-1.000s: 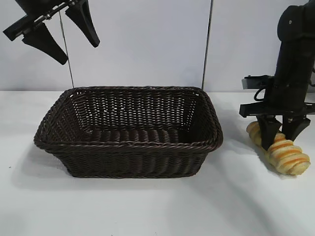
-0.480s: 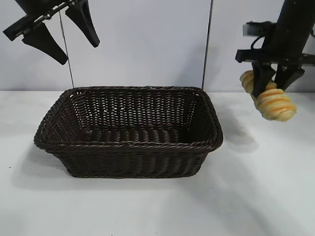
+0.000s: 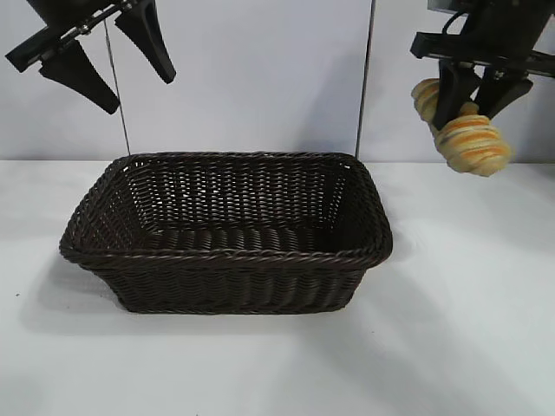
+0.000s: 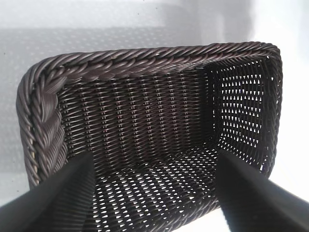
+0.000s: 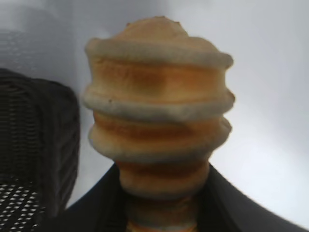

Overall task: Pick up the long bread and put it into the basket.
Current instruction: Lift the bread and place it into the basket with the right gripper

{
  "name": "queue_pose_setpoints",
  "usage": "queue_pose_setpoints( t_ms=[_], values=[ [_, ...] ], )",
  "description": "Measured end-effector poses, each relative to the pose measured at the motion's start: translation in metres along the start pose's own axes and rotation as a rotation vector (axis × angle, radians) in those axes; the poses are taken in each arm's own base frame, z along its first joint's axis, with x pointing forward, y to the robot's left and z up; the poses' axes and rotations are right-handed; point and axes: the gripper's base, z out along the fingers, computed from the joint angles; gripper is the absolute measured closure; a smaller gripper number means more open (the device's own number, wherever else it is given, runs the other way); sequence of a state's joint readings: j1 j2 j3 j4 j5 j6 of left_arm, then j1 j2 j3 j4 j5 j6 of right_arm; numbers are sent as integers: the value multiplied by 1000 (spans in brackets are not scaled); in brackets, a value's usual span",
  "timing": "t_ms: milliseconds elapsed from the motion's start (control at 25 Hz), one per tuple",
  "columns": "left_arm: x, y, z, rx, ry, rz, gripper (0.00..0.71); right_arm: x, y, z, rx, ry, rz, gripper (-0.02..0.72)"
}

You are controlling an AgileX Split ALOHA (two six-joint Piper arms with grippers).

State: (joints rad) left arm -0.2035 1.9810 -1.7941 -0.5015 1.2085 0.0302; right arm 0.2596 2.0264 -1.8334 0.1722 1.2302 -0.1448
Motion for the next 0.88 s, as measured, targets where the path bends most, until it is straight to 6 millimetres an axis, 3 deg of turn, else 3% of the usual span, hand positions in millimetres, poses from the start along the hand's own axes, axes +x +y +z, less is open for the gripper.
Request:
queue_pose_setpoints(
  t_ms=[240, 480, 880],
  values=[
    [0, 0, 0, 0, 0, 0, 199, -1, 58, 8, -33, -7, -203, 419],
    [0, 0, 0, 0, 0, 1, 199, -5, 98, 15, -48, -79, -387, 419],
    [0, 0, 0, 0, 0, 1, 199, -9, 100, 75, -55, -18, -398, 419]
  ],
)
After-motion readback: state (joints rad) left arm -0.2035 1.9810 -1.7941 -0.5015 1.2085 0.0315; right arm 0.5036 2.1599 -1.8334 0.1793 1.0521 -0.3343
